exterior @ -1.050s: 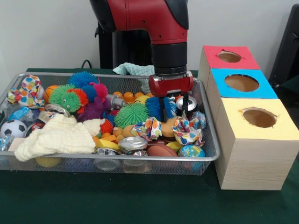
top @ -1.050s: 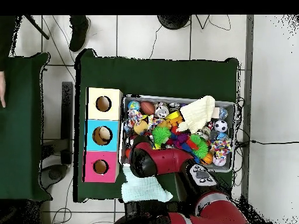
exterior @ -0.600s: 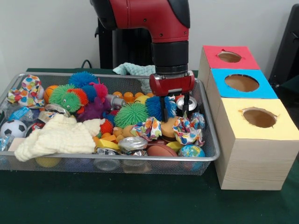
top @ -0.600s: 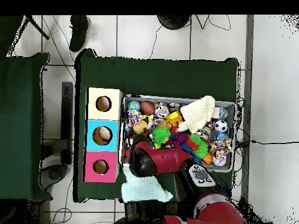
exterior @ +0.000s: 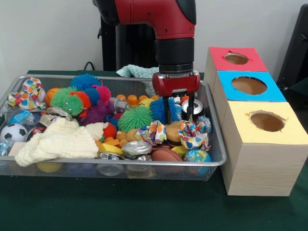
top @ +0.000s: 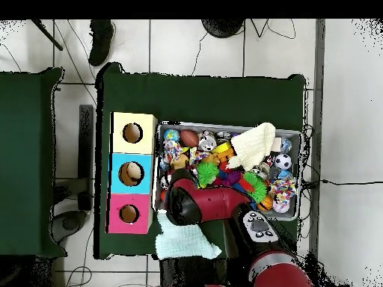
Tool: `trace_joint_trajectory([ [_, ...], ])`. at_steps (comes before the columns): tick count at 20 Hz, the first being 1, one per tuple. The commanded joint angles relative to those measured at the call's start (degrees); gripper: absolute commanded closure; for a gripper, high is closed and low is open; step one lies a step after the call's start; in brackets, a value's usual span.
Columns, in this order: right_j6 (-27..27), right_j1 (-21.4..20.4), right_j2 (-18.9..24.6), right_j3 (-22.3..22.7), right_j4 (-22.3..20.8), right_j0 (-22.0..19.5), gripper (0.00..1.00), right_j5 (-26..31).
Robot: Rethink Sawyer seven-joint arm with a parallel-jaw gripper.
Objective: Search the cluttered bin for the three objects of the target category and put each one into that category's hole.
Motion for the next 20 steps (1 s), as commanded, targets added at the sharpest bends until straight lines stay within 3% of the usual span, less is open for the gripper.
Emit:
trace_joint_trajectory([
  [1, 2.91, 1.55, 1.5, -7.65, -0.78, -2.38, 0.0, 7.59],
  [14, 2.26, 2.13, -3.77, -10.59, -2.18, 1.59, 0.0, 8.68],
  [20, 2.92, -0.03, -5.09, -9.62, -1.3, 3.34, 0.0, 10.41],
])
